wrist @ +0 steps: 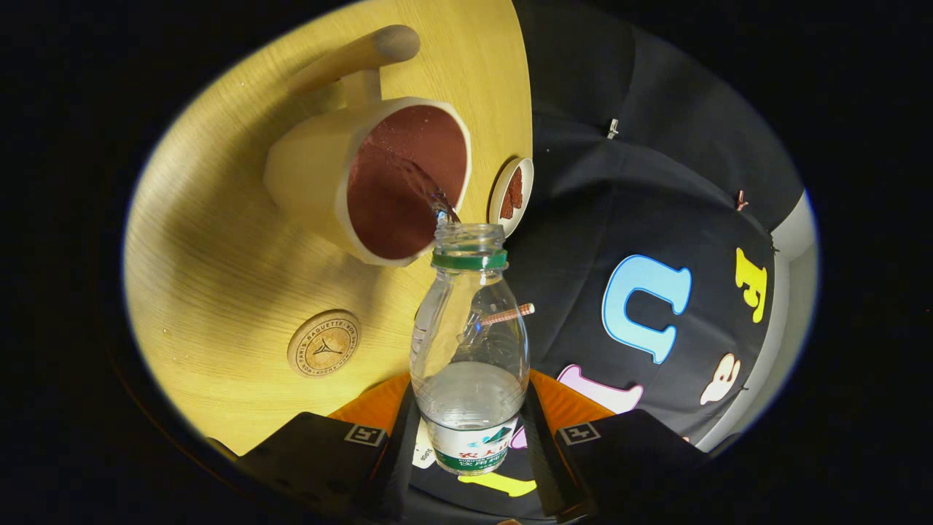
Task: Take the bottle from table, then pour the juice into the cup, finally place the bottle on the coaster
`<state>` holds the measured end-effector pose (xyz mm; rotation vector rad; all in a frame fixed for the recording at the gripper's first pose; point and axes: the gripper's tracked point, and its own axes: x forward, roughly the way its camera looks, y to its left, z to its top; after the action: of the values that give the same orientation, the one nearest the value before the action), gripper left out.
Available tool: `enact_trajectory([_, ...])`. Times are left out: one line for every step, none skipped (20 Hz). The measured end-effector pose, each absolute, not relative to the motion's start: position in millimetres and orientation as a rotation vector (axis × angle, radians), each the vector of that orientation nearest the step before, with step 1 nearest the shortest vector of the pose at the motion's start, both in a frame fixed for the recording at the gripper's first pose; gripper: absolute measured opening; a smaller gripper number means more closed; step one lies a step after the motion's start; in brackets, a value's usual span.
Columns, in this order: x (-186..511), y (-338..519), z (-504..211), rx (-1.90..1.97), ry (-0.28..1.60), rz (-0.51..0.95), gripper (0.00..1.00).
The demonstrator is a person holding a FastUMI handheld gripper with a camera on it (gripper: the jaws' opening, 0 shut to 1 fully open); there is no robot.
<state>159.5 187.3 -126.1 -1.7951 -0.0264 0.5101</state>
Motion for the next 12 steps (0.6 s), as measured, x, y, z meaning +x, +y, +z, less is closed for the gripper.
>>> enact_trajectory([160.2,187.1,-125.8,-1.802,-0.03,0.51,0.71])
enact_trajectory([161.1,189.0,-124.4,-1.809,-0.038,0.509,0.71])
enact_trajectory([160.8,190.6,-123.4,-1.818,-0.044,0.512,0.71])
enact_trajectory([160.9,192.2,-124.6,-1.829,-0.047,0.515,0.7])
enact_trajectory([160.1,191.6,-125.9,-1.841,-0.044,0.519,0.7])
enact_trajectory([160.2,191.8,-127.2,-1.855,-0.044,0.521,0.71])
enact_trajectory([160.0,191.3,-126.7,-1.866,-0.047,0.52,0.71])
enact_trajectory([160.1,190.9,-127.2,-1.872,-0.048,0.521,0.71])
enact_trajectory([160.3,190.9,-126.8,-1.876,-0.053,0.522,0.71])
enact_trajectory([159.3,193.0,-127.0,-1.882,-0.061,0.524,0.71])
enact_trajectory([158.9,194.7,-126.4,-1.889,-0.071,0.524,0.71])
enact_trajectory([159.2,194.4,-127.5,-1.896,-0.077,0.526,0.71])
